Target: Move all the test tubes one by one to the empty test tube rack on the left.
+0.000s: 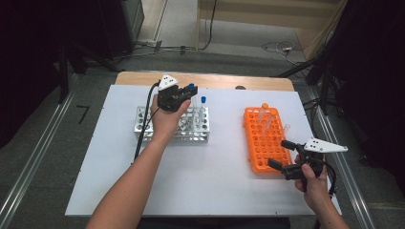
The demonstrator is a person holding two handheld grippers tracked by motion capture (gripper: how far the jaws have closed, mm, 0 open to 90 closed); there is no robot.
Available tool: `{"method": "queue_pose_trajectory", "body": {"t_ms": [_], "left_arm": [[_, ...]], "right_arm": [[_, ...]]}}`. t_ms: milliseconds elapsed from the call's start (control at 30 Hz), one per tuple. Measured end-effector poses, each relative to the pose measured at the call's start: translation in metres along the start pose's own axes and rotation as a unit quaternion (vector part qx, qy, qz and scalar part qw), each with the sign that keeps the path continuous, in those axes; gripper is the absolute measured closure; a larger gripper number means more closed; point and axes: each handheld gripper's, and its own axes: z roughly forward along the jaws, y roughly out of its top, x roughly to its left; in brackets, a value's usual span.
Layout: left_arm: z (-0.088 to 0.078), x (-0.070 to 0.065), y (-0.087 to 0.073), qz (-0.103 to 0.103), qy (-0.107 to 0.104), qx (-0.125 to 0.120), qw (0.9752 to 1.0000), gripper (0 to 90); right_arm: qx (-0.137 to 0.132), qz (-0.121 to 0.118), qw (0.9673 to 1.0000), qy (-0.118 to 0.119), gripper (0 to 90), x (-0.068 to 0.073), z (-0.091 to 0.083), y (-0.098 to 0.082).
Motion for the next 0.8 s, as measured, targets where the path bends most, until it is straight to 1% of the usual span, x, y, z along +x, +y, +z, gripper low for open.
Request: {"method": "queue_pose_trajectory", "body": {"t_ms": [67, 133, 233, 333, 633, 700, 800], "left_arm": [[0.002, 0.001, -0.001, -0.001, -0.002, -0.001, 1.0, 76.4], [0.004, 0.0, -0.003, -0.002, -0.002, 0.004, 1.0, 76.4], [0.007, -0.002, -0.005, 0.009, -0.002, 0.014, 0.9999, 76.4], [0.008, -0.005, -0.007, 0.023, 0.003, 0.028, 0.9993, 76.3], [0.013, -0.01, -0.013, 0.044, 0.01, 0.063, 0.997, 76.1], [0.014, -0.011, -0.014, 0.045, 0.008, 0.071, 0.9964, 75.8], [0.014, -0.011, -0.015, 0.041, 0.004, 0.075, 0.9963, 75.0]], "right_arm": [[0.0, 0.001, 1.0, 0.0, 0.0, 0.0, 0.0, 0.0], [0.001, 0.001, 1.0, 0.0, 0.0, -0.001, 0.0, -0.001], [0.002, 0.002, 1.0, 0.001, 0.0, -0.001, 0.001, -0.001], [0.003, 0.003, 1.0, 0.001, 0.0, -0.001, 0.001, -0.001], [0.004, 0.001, 1.0, -0.001, 0.0, -0.001, 0.001, -0.001], [0.003, 0.001, 1.0, -0.001, 0.0, -0.001, 0.002, -0.001], [0.004, 0.001, 1.0, -0.002, 0.0, -0.001, 0.002, -0.002]]}}
